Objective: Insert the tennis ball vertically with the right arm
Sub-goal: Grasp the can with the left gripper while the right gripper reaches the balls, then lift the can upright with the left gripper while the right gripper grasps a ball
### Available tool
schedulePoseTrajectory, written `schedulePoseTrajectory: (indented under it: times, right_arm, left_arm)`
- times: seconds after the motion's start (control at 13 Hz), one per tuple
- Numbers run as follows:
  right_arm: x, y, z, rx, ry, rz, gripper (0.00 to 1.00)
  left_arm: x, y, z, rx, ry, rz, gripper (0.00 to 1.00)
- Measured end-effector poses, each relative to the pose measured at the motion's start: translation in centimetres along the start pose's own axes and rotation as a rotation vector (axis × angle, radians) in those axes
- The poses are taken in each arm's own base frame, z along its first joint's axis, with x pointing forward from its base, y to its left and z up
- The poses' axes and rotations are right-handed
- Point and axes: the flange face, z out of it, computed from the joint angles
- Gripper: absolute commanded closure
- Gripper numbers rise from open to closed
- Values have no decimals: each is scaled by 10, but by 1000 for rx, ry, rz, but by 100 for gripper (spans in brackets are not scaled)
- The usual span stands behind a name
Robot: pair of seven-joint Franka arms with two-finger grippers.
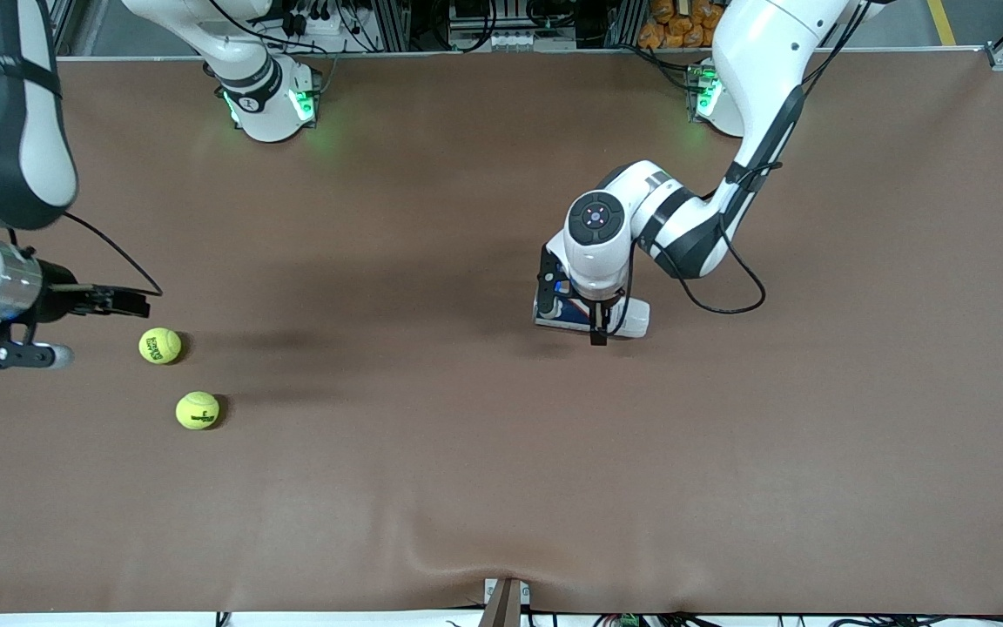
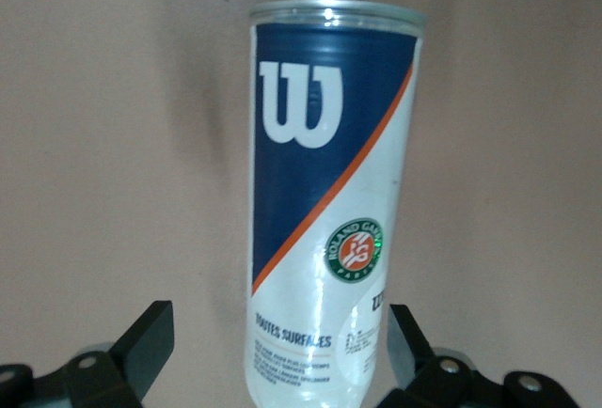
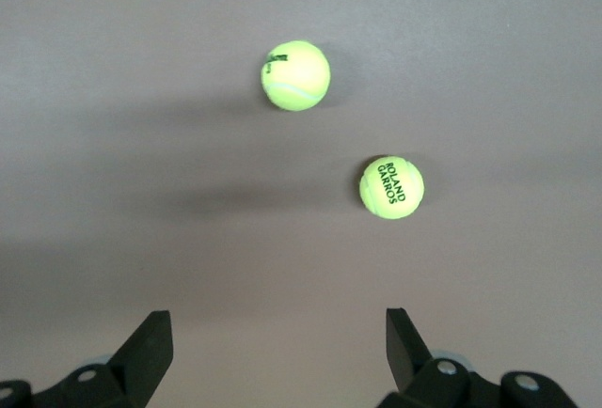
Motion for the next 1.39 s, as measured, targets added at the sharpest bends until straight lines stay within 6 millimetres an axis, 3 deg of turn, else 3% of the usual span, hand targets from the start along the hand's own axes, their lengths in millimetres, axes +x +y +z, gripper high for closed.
schedulePoseTrajectory:
  times: [0.23, 0.39, 0.77, 1.08, 1.31, 1.39]
  right_arm:
    - [0, 22, 19, -16, -9, 27, 0]
    - [1, 25, 22, -49, 4, 18, 0]
    - [3, 29, 55, -61, 35, 15, 0]
    - [9, 45, 79, -58, 26, 39, 0]
    - [13, 53, 105, -74, 29, 39, 0]
    - [13, 57, 118, -78, 42, 38, 0]
  left_arm:
    - [2, 8, 9, 8, -31, 38, 0]
    - [6, 15, 17, 10, -46, 65, 0]
    - [11, 19, 34, 45, -76, 123, 0]
    - [8, 22, 51, 55, -112, 136, 0]
    - [10, 22, 51, 76, -126, 160, 30]
    - [11, 23, 51, 83, -130, 168, 33]
